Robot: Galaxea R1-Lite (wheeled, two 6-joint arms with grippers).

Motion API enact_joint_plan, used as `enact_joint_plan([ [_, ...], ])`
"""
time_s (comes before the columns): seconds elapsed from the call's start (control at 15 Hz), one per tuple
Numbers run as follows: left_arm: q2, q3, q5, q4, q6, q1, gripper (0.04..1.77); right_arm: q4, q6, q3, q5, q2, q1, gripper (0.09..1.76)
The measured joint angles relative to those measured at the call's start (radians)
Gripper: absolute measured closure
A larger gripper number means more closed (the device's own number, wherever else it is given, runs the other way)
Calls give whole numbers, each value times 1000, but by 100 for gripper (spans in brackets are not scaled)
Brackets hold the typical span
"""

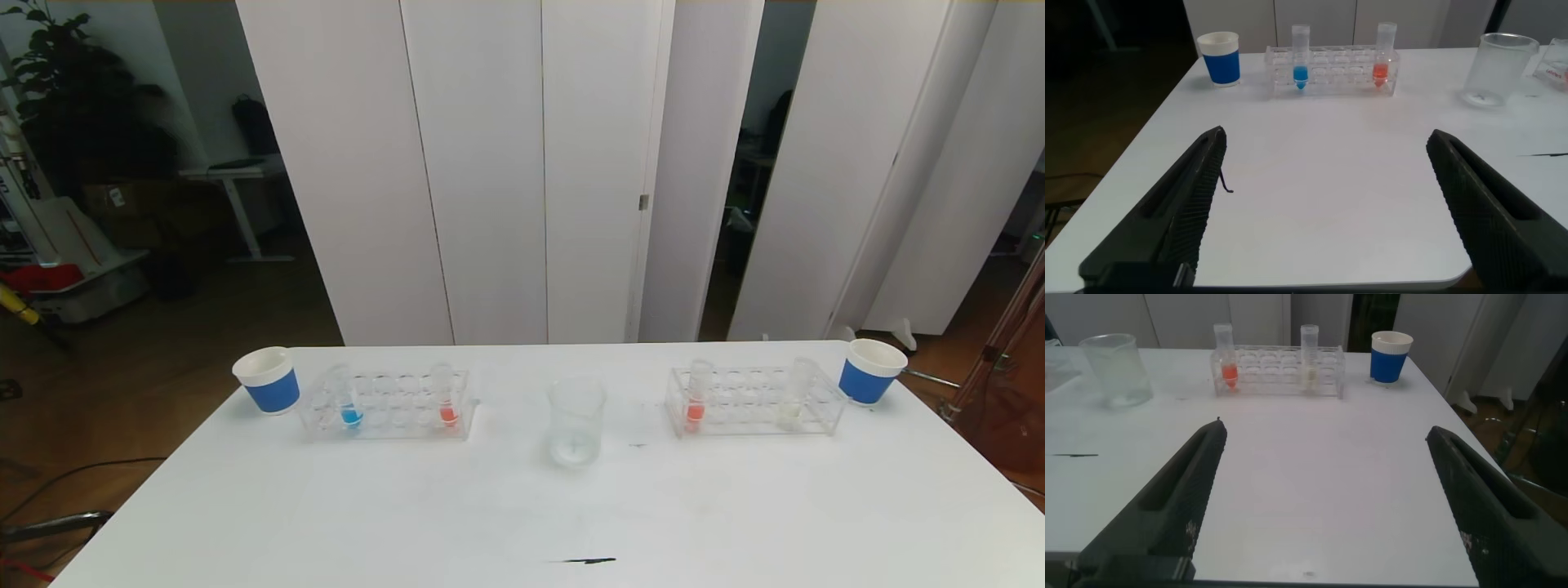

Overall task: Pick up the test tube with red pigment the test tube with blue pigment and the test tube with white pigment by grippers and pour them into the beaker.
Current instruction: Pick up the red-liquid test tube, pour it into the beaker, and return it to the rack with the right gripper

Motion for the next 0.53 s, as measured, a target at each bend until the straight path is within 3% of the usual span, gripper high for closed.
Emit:
enact_joint_plan([
  [0.53, 0, 0, 0, 0, 0, 0, 6, 0, 0, 0, 0, 0, 1, 10],
])
